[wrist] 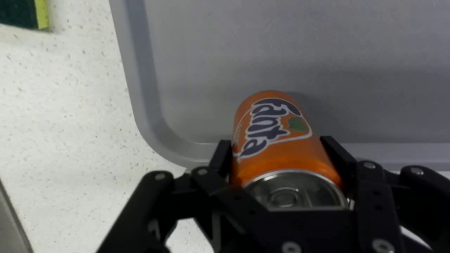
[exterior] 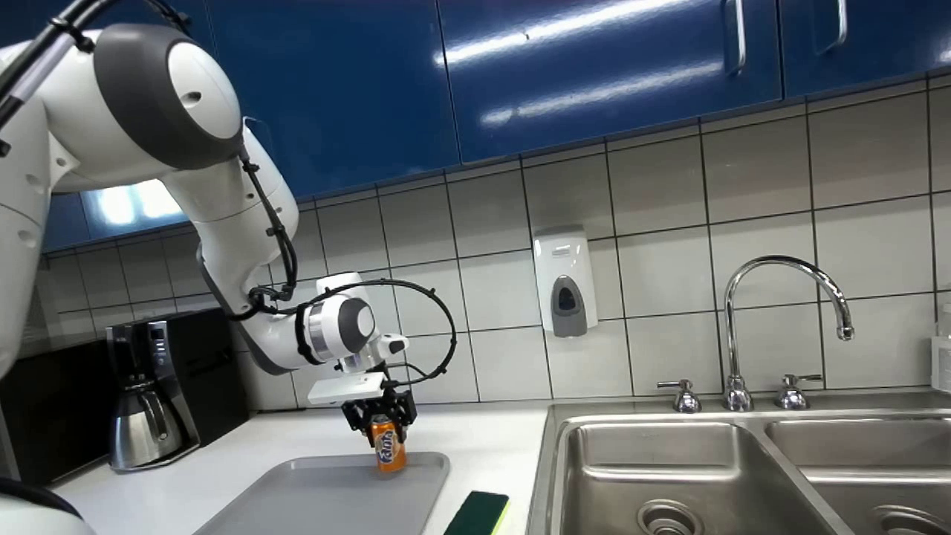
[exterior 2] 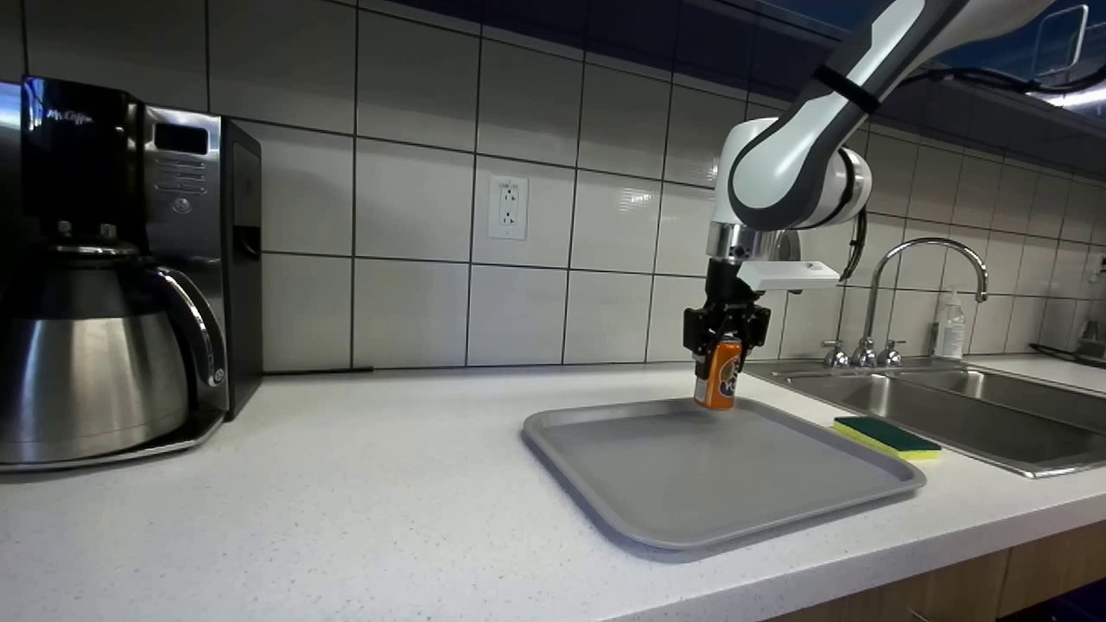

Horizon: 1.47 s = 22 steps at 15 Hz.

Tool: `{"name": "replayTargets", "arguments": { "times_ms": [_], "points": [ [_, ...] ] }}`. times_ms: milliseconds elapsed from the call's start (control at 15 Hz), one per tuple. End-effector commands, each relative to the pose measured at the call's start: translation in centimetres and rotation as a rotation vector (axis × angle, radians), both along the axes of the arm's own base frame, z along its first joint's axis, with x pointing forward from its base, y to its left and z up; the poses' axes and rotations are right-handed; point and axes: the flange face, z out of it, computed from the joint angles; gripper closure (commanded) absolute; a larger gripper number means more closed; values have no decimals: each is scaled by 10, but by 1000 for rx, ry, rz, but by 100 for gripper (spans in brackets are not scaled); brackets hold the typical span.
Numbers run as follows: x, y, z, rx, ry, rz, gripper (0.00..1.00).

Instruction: Put the can on the tray

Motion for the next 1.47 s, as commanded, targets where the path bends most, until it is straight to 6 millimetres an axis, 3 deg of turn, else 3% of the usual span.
{"name": "replayTargets", "arguments": {
  "times_ms": [0, 533, 600, 733, 1133, 1400],
  "points": [
    [-27, -4, 6, -16, -4, -9, 59],
    [-34, -4, -14, -32, 42, -13, 59],
    [-33, -4, -14, -34, 47, -10, 9],
    [-32, -3, -13, -39, 47, -11, 2],
    [-32, 1, -4, -34, 34, -14, 0],
    [-31, 4, 22, -24, -22, -36, 0]
  ]
}}
